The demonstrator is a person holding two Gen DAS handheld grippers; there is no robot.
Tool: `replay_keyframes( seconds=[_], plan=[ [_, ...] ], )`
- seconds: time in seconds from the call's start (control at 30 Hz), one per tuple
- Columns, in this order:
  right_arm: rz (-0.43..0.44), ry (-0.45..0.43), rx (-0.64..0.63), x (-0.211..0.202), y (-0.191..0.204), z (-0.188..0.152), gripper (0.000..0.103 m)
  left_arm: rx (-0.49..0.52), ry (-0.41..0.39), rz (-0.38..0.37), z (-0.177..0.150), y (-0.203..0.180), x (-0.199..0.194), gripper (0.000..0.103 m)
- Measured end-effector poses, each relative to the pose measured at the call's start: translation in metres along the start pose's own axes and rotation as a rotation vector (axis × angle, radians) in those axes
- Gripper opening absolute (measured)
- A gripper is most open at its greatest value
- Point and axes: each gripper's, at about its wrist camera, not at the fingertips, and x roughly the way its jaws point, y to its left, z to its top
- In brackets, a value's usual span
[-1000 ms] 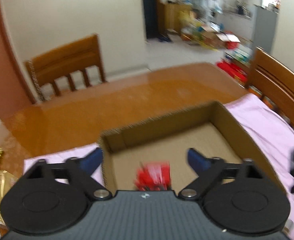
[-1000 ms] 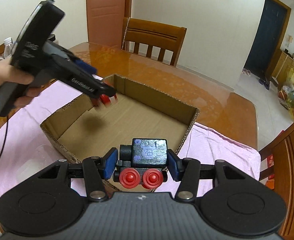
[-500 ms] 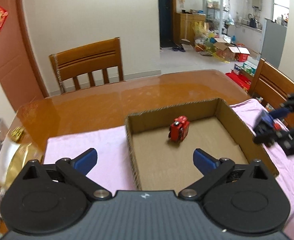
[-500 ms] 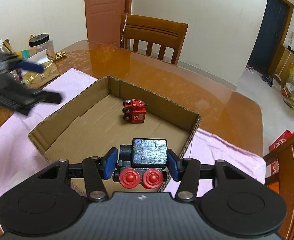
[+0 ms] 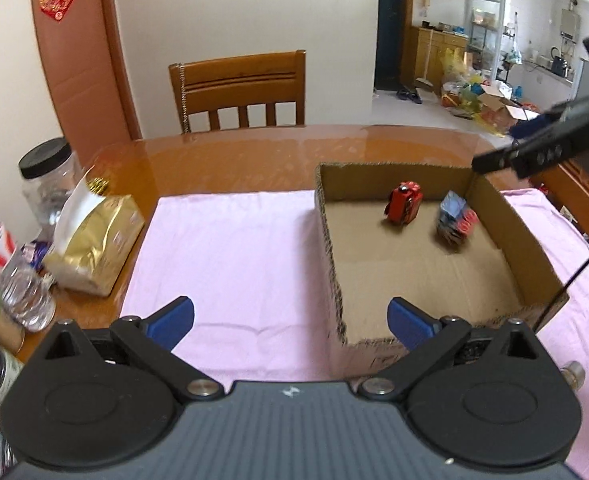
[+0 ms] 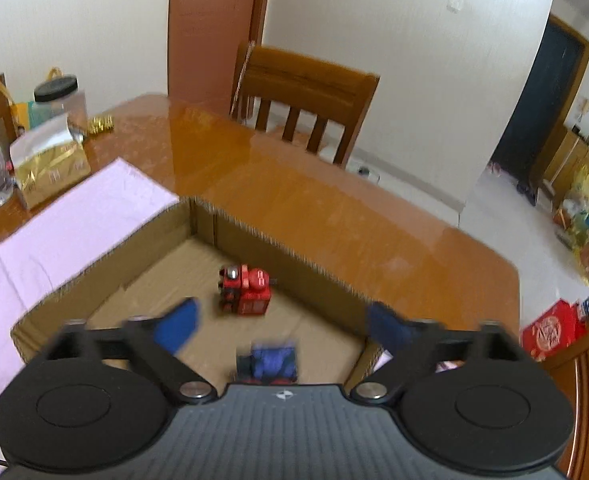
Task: Organize rigid objects
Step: 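Lower the blue-black train into the box beside the red train, open right gripper, then move the left tool to the white container while the right tool approaches the gray cat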
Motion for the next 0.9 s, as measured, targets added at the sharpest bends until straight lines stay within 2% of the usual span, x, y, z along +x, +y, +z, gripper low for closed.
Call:
replay_keyframes(
  seconds=[0.13, 0.4, 0.63, 0.77, 0.9],
  plan=[
    [-0.018, -0.025, 0.001, -0.007, 0.004, 0.000, 0.103, -0.018, 0.002, 0.008, -0.008, 0.001, -0.004, 0.102],
    [-0.012, 0.007, 0.083, -0.025, 0.012, -0.025, 0.103, -0.017, 0.002, 0.004, -0.023, -0.007, -0.013, 0.102],
    [-0.050, 0.047, 0.151, -0.051, 0.029, -0.072, 0.103, 0.004, 0.008, -0.013, -0.041, -0.018, -0.018, 0.102],
    [-0.065, 0.079, 0.197, -0.068, 0.042, -0.106, 0.103, 0.044, 0.012, 0.010, -0.053, -0.026, -0.019, 0.102],
    [-0.040, 0.094, 0.233, -0.087, 0.060, -0.136, 0.103, 0.067, 0.010, -0.005, -0.067, -0.031, -0.022, 0.102]
  ],
)
